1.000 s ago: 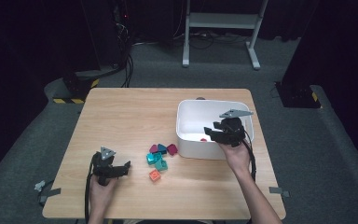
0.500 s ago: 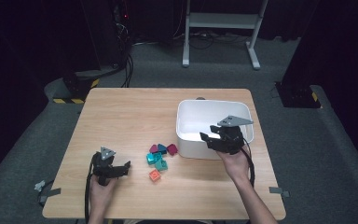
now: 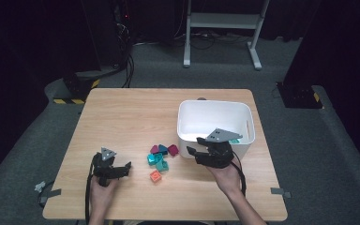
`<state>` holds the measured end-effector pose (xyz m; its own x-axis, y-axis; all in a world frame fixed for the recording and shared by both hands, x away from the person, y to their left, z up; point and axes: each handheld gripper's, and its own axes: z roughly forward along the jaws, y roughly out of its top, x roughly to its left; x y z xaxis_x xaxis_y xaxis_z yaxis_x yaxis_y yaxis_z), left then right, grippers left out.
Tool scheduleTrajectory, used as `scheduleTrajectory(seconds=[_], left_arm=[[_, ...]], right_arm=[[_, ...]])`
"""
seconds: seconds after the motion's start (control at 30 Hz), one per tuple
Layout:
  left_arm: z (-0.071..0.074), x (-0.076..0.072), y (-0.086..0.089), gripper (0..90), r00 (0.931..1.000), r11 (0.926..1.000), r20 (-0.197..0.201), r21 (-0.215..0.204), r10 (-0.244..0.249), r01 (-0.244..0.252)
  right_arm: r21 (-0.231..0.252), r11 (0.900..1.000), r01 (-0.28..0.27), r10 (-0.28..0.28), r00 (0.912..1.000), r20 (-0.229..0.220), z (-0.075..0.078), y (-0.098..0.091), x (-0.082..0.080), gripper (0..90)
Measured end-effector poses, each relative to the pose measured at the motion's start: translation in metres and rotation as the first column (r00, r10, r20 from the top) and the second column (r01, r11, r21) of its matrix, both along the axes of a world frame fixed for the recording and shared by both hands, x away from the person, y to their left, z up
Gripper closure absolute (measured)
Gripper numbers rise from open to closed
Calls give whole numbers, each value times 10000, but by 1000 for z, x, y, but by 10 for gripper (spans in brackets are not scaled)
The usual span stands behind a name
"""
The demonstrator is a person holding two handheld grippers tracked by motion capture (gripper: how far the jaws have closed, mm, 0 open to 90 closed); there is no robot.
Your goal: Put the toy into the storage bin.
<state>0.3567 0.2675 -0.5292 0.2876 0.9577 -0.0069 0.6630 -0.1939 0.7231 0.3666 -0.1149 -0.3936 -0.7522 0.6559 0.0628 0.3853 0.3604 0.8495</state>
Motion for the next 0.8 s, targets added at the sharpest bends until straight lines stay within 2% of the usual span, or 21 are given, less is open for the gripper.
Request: scheduleTrajectory(seconds=[0.23, 0.4, 0.6, 0.8], left_arm=[[0, 0, 0, 94, 10000, 10000, -1, 0, 0, 0], [0, 0, 0, 94, 10000, 10000, 1, -4, 4, -4], [0, 0, 0, 94, 10000, 10000, -2, 1, 0, 0], [0, 0, 0, 94, 10000, 10000, -2, 0, 0, 0]], right_arm=[[77, 9996, -268, 268, 9996, -43, -13, 12, -8, 479], [-49, 9986, -518, 517, 9986, -149, -26, 21, -13, 478], [-112, 9983, -573, 567, 9973, -464, -44, 31, -12, 477], [-330, 9957, -861, 843, 9952, -506, -59, 44, -17, 477]])
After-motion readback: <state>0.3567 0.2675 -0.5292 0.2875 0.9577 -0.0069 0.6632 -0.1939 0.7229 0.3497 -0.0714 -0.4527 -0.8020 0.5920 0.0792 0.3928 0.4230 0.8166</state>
